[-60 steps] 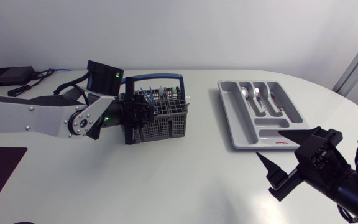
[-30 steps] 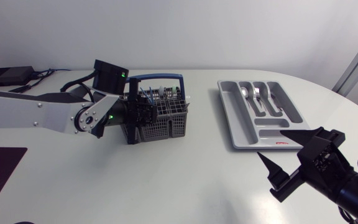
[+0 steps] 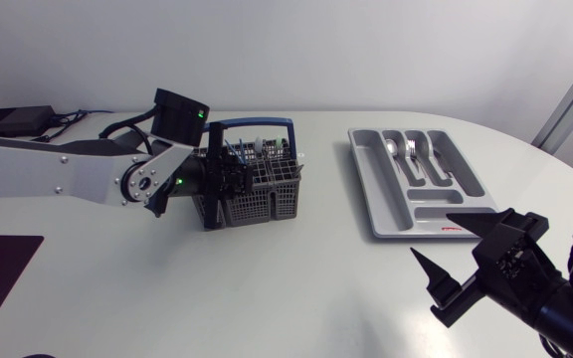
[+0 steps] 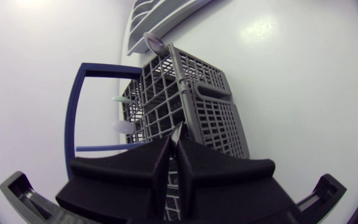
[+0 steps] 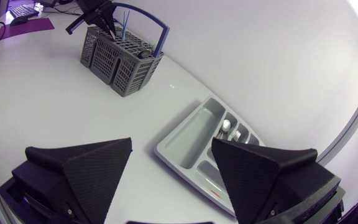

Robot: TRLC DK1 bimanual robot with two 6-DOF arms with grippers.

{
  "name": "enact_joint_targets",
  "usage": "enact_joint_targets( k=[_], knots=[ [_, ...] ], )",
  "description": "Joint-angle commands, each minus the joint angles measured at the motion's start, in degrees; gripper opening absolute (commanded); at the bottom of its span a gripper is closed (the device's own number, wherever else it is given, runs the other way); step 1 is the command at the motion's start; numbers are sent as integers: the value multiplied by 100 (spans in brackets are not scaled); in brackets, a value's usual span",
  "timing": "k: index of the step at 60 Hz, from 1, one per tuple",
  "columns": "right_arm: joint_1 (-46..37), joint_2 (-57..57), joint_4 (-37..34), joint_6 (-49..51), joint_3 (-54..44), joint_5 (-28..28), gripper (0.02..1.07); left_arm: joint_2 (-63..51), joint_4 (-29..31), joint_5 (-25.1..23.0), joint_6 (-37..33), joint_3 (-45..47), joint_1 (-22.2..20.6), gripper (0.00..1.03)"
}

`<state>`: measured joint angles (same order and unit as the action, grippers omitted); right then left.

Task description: Unload the cutlery basket into the drawer organizer.

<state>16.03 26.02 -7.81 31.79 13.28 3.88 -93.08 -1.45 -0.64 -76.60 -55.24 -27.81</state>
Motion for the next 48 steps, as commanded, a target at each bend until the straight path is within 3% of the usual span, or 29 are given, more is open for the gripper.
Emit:
enact_joint_targets(
  k=[1,27,48],
  knots=[
    [32,-27,34,99,-168,25,95,44,304,-23,-180,-250,-22,6],
    [119,-247,-98,90,-159,25,95,818,1051,-41,-180,-487,-40,6],
    [251,-871,-625,3,43,-1,95,1837,1332,-67,505,-338,-233,6]
  ],
)
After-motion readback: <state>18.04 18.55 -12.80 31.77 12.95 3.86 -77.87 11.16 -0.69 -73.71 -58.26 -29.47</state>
